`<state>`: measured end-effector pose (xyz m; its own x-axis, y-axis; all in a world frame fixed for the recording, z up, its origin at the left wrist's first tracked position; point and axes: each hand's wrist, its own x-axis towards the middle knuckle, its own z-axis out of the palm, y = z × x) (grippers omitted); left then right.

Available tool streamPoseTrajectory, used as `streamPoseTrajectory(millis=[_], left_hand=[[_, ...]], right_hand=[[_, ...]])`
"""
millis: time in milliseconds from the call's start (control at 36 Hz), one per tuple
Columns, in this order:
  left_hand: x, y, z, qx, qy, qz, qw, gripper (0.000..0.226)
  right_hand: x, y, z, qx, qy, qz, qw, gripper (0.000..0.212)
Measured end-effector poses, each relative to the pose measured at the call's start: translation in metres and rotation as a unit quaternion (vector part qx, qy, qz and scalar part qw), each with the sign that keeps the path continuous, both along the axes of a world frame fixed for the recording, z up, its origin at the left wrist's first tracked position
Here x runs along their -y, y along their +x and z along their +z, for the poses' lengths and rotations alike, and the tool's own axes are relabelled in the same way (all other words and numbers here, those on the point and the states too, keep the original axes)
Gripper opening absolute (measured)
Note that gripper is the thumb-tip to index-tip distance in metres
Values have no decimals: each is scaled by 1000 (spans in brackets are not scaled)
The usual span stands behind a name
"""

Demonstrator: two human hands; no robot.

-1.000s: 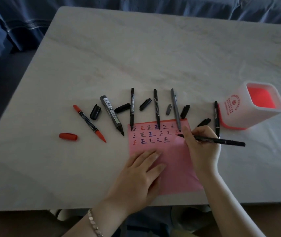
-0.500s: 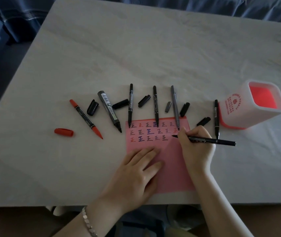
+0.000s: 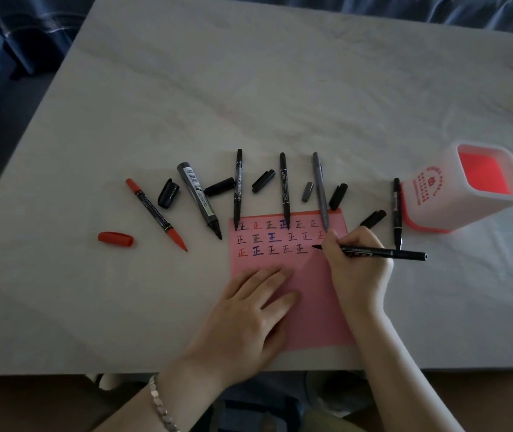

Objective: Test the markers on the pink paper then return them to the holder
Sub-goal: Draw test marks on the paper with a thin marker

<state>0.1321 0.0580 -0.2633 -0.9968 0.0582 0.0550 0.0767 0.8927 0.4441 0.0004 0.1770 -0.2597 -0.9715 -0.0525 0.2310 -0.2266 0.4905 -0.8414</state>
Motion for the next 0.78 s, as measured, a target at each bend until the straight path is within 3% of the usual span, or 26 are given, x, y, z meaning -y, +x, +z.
streamPoseTrajectory(millis=[333,528,778], left_hand=[[0,0,-2,-5,0,2,1000,38],[0,-1,-1,-3,0,2,1000,39],[0,0,-1,0,-1,1,1000,39]], right_hand=[[-1,-1,2,16,-19,-12,1000,25],[-2,-2,-2,26,-27,-16,999,38],[-1,0,0,26,-24,-28,999,30]])
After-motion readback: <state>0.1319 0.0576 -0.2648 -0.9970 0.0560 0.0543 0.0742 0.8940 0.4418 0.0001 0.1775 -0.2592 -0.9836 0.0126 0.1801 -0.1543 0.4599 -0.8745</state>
